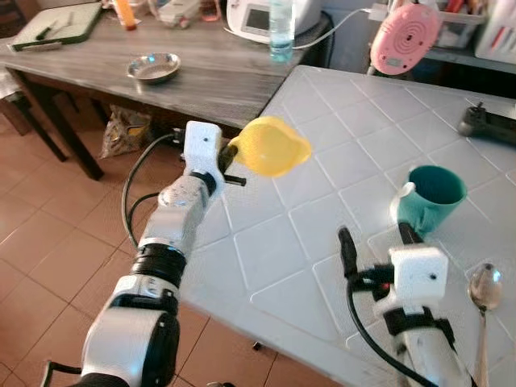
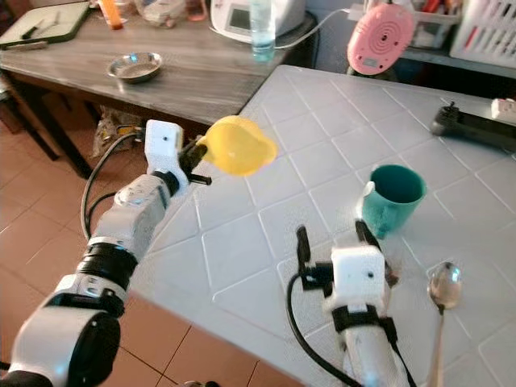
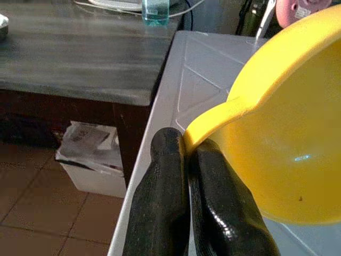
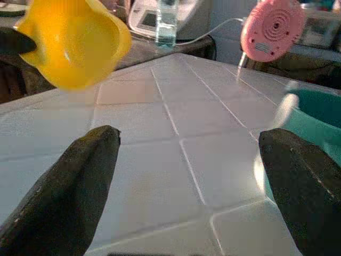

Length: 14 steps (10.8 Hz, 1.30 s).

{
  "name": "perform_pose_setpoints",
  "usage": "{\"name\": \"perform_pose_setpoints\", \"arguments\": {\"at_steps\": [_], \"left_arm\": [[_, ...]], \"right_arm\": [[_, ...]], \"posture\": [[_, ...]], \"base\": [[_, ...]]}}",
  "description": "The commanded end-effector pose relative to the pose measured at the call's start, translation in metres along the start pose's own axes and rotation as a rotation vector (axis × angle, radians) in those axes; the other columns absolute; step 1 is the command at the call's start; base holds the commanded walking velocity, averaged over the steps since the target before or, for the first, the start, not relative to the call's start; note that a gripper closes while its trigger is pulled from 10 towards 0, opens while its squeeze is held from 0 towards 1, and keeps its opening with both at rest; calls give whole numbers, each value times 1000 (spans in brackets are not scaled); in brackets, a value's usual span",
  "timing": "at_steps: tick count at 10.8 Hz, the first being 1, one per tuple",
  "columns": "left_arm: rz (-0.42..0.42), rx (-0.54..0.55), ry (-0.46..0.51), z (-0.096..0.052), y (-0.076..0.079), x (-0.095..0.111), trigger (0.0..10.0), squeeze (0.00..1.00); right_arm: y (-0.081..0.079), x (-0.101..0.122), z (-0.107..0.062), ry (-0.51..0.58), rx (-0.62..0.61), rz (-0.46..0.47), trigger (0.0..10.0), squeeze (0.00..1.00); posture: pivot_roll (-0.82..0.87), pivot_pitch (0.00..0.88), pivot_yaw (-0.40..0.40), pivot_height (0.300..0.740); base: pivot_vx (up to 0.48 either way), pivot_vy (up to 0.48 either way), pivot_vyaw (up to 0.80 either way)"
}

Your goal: Setting the table

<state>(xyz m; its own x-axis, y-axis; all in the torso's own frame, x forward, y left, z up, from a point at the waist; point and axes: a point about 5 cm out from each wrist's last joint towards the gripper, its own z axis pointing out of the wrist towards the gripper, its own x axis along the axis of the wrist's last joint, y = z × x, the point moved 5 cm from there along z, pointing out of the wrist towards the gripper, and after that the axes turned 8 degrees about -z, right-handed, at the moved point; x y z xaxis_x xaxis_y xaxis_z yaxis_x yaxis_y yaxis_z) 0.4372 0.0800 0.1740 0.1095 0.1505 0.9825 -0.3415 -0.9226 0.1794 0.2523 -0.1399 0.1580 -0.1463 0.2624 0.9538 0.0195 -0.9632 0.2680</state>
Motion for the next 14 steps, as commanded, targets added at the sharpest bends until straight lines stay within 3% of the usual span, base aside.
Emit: {"name": "perform_pose_setpoints", "arguments": {"at_steps": [1, 2, 3, 4, 5, 6, 7, 8, 9, 10, 11, 12, 14], "left_arm": [[16, -4, -42, -1, 0, -8, 0, 0], [40, -55, -126, 2, 12, -18, 0, 0], [79, -163, -164, 3, 27, -12, 1843, 0], [125, -222, -178, 3, 34, -7, 2196, 0], [149, -250, -191, 5, 37, 0, 3176, 0], [191, -295, -219, 9, 41, 12, 7804, 0], [198, -338, -250, 9, 47, 15, 10000, 0], [252, -404, -307, 7, 54, 13, 10000, 0], [296, -430, -354, 6, 56, 9, 10000, 380], [333, -481, -401, 3, 62, 2, 10000, 1000], [361, -552, -454, -2, 69, -8, 10000, 1000], [364, -557, -467, -2, 71, -13, 10000, 1000], [346, -518, -418, 4, 73, -2, 10000, 1000]], "right_arm": [[-3, 0, 0, -3, 8, 10, 10000, 0], [0, -1, 0, -5, 3, 6, 10000, 0], [0, -3, -2, -13, -2, 7, 10000, 0], [-2, -5, -3, -19, -2, 7, 10000, 0], [-4, -5, -2, -21, -1, 10, 10000, 0], [-8, -6, -2, -24, 5, 12, 10000, 0], [-9, -6, -2, -22, 7, 10, 10000, 0], [-9, -5, -2, -19, 5, 10, 10000, 0], [-9, -5, -2, -18, 4, 11, 10000, 0], [-10, -5, -3, -19, 5, 8, 10000, 0], [-9, -5, -5, -23, 3, 6, 10000, 0], [-10, -6, -5, -26, 1, 7, 10000, 0], [-11, -6, -6, -28, -1, 7, 10000, 0]], "posture": [[10, 89, 54, 740], [8, 89, 54, 740], [5, 90, 61, 740], [3, 90, 65, 740], [2, 88, 75, 740], [2, 85, 83, 740], [2, 84, 88, 740], [3, 84, 91, 740], [1, 85, 96, 740], [1, 85, 96, 740], [-9, 87, 107, 740], [-14, 89, 110, 740], [-15, 89, 114, 740]], "base": [[0, 0, 0], [0, 0, 0], [0, 0, 0], [0, 0, 0], [0, 0, 0], [0, 0, 0], [0, 0, 0], [0, 0, 0], [0, 0, 0], [0, 0, 0], [0, 0, 0], [0, 0, 0], [0, 0, 0]]}}
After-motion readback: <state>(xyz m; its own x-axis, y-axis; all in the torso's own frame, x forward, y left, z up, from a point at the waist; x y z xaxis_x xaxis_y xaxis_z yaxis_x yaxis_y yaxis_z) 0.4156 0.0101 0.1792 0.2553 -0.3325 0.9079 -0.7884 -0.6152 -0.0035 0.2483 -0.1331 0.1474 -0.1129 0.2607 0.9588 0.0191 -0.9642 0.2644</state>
